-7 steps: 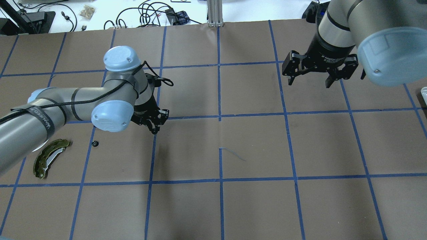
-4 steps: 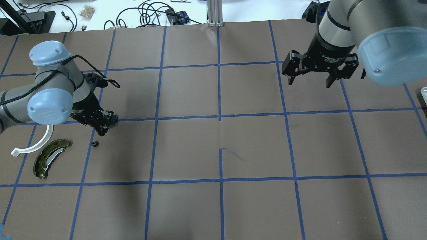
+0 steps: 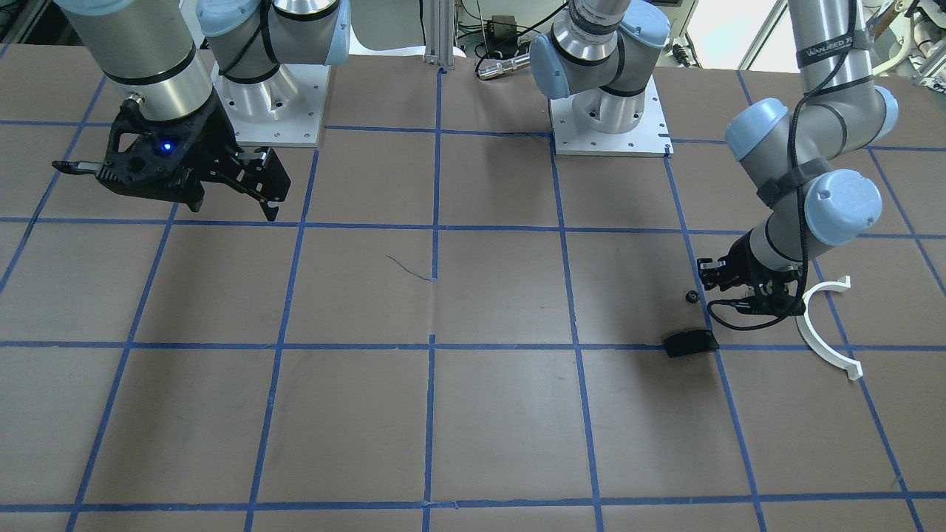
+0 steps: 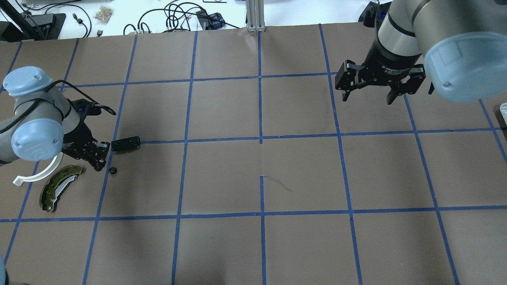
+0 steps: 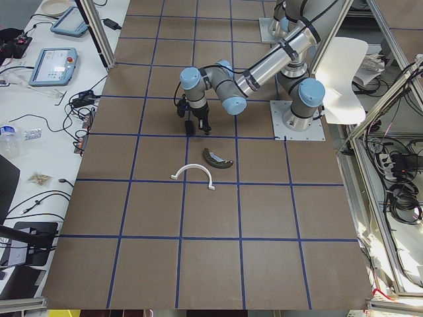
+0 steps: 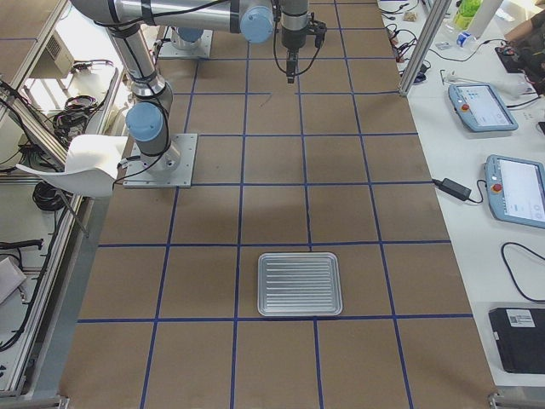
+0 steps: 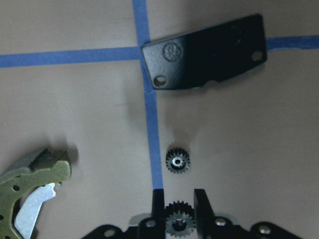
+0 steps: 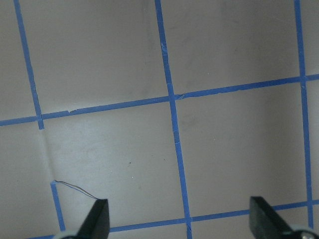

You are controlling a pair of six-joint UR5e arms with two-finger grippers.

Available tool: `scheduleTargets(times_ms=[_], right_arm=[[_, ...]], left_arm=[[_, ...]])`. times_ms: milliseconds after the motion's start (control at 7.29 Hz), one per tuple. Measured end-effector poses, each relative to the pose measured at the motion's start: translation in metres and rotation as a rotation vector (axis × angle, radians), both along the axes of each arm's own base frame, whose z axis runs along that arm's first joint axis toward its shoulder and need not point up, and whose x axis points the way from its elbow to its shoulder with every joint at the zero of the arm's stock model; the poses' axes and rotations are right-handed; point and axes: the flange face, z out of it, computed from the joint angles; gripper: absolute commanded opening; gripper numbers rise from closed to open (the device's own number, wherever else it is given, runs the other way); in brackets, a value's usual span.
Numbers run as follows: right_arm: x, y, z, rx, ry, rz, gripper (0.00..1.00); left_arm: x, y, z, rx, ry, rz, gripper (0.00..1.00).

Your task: Place bearing gear from tray to pile

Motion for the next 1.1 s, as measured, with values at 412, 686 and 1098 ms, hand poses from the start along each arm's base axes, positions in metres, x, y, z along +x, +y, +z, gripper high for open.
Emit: scheduleTargets(times_ms=[412, 686, 1098], right_arm=[[0.0, -0.001, 0.0, -0.002, -0.001, 0.0, 1.0], [0.0, -0.001, -0.001, -0.001, -0.001, -0.005, 1.0], [0.0, -0.001, -0.001, -0.001, -0.002, -0.005, 1.0]], left_arm=[[0.005, -0.001, 0.001, 0.001, -0.019, -0.014, 1.0], [0.002, -0.002, 0.013, -0.001, -0.061, -0.042, 1.0], [-0.04, -0.011, 0.077, -0.034, 0.0, 0.003, 1.0]])
